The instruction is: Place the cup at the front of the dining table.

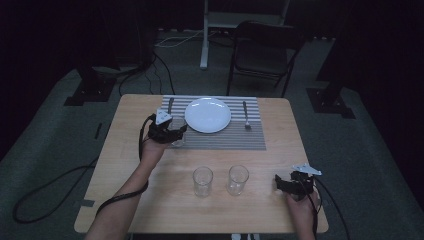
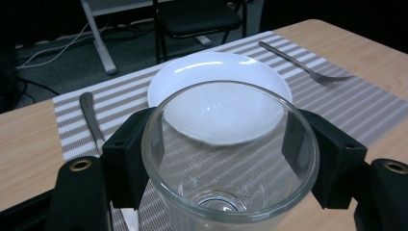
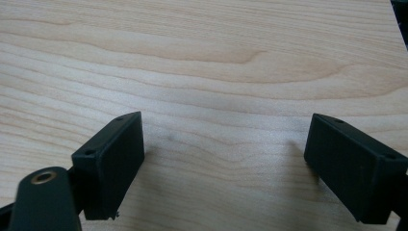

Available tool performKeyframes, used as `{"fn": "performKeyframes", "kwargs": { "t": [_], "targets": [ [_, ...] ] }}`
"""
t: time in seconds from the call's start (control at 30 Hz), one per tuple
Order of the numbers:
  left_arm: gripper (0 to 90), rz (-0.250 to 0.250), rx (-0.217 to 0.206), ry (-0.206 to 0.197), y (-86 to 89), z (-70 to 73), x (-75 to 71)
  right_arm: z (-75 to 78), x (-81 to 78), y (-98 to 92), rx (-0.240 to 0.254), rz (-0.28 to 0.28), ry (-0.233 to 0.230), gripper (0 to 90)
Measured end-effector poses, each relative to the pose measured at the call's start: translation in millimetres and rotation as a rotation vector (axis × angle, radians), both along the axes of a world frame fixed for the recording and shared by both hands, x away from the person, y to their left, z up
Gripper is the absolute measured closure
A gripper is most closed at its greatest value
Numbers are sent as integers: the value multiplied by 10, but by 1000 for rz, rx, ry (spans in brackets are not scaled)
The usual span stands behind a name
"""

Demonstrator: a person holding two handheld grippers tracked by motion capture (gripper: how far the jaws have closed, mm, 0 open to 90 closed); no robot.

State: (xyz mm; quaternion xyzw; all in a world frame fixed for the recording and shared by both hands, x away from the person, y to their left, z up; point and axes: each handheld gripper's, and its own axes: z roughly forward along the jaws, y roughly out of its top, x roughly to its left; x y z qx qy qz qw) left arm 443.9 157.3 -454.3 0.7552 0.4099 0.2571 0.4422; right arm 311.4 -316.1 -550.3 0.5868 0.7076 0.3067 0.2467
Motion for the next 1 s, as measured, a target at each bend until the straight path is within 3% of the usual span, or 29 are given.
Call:
{"fn": "performKeyframes", "kwargs": {
  "t": [0.33, 0.47, 0.53, 0.73, 0.93, 1.0],
  "targets": [
    [290, 51, 38, 9, -66, -51, 279, 0, 0, 0, 0, 0, 0, 136],
    [291, 58, 5, 19, -18, -85, 343, 0, 0, -1, 0, 0, 0, 136],
    [290, 69, 26, 19, -29, -101, 376, 0, 0, -1, 0, 0, 0, 136],
    [290, 64, 7, 34, -39, -144, 470, 0, 0, 0, 1, 0, 1, 137],
    [290, 79, 32, 59, -53, -228, 557, 0, 1, -2, 1, 0, 1, 136],
    [290, 73, 14, 61, -35, -263, 568, 0, 1, -2, 2, 0, 1, 136]
  ]
}}
